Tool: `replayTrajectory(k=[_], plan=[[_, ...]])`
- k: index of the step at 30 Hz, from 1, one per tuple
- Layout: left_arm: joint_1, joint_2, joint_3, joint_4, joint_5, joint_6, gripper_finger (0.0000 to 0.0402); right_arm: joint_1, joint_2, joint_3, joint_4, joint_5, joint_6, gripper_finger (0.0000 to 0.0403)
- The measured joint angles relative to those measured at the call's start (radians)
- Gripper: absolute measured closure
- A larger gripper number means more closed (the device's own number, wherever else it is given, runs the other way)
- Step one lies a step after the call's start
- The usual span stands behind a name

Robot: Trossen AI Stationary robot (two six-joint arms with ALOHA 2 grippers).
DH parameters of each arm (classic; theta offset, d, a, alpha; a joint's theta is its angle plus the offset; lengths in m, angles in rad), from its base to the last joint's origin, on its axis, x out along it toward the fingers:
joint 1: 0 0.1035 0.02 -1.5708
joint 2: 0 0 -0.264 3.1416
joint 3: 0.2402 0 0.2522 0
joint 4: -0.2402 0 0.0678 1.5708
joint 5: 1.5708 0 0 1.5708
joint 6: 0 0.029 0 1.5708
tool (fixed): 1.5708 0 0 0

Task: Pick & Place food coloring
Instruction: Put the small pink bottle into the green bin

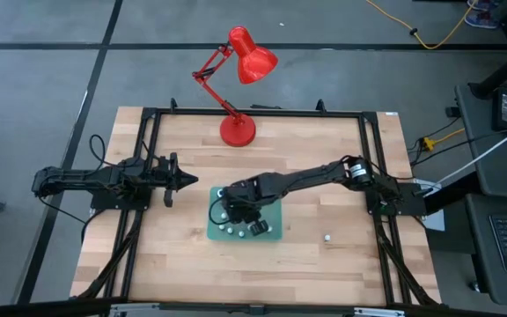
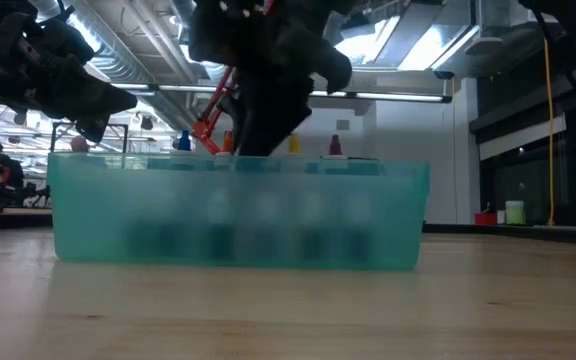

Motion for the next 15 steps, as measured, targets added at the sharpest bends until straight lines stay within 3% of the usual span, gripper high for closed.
replayTrajectory(k=[15], plan=[[0.0,0.0,0.0,0.0,0.0,0.0,0.0389,-0.005,0.054,0.013,-0.01,-0.002,0.076,0.0315]])
